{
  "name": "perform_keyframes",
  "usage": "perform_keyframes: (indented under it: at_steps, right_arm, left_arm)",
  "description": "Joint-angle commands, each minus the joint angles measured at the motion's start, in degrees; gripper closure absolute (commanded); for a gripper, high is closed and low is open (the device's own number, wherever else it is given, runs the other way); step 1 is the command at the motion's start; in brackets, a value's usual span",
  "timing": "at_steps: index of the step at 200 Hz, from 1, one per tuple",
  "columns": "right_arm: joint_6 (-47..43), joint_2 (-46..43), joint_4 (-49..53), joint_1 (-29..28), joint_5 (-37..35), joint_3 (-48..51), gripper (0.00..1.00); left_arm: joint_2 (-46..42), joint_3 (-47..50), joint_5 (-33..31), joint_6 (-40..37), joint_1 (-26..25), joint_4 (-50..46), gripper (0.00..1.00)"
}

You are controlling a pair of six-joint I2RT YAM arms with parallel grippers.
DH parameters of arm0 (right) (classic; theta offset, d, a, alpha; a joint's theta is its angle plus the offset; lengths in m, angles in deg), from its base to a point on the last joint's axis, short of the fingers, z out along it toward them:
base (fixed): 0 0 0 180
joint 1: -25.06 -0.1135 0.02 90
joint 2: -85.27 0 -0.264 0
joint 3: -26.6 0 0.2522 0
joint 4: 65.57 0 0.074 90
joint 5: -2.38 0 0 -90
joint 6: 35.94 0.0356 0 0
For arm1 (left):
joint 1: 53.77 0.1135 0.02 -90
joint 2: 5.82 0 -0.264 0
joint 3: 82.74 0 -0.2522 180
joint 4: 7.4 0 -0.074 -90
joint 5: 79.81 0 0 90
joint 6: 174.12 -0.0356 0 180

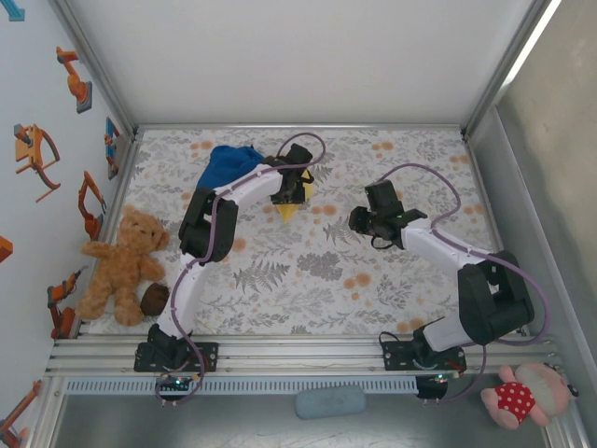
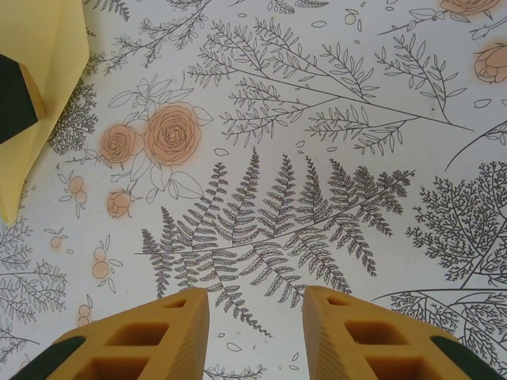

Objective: Fold a paper plane with a square sheet of paper (pick it up from the middle)
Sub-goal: Move the paper plane to the top-center of the table.

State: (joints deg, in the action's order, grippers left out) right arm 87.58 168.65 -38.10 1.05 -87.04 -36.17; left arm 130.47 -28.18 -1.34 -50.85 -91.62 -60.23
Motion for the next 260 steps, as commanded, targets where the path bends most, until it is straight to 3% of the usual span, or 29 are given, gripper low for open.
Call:
perform_keyframes:
  at_steps: [1, 84, 150, 176, 211, 220, 224, 227, 260]
  right_arm:
    - [-0.4, -0.1, 0.7, 0.6, -0.3, 0.1, 0.64]
    - [-0.3, -1.2, 1.7, 1.5, -0.9, -1.2, 0.64]
    - [-4.0, -7.8, 7.3, 2.4, -8.1, -5.2, 0.54]
    - [-6.3, -11.3, 9.2, 2.9, -13.4, -6.5, 0.46]
    - [-9.4, -17.5, 9.4, 3.6, -21.0, -5.9, 0.26]
    - [-9.7, -19.1, 9.4, 3.8, -24.4, -5.4, 0.18]
    - [-9.6, -19.5, 9.4, 3.8, -25.8, -5.2, 0.05]
    - [-9.6, -20.0, 9.4, 3.8, -27.3, -5.0, 0.01]
    - [-10.5, -23.5, 7.4, 5.1, -40.6, -0.5, 0.01]
  left_arm:
    - [2.6, -0.6, -0.7, 3.6, 0.2, -3.1, 0.55]
    - [-7.9, -0.4, 0.1, 4.1, 0.2, -2.9, 0.48]
    - [-26.8, 14.9, -0.6, 4.1, 1.1, 5.4, 0.36]
    - [-37.9, 26.4, -2.1, 3.6, 2.6, 11.7, 0.24]
    - [-53.1, 42.9, -10.2, -0.1, 5.0, 17.5, 0.00]
    - [-56.6, 46.4, -12.4, -1.2, 5.8, 18.3, 0.03]
    - [-58.1, 48.0, -13.2, -1.5, 6.2, 18.6, 0.04]
    - [-59.3, 49.2, -13.8, -1.8, 6.6, 19.2, 0.04]
    - [-69.5, 62.7, -19.6, -4.4, 11.4, 26.1, 0.04]
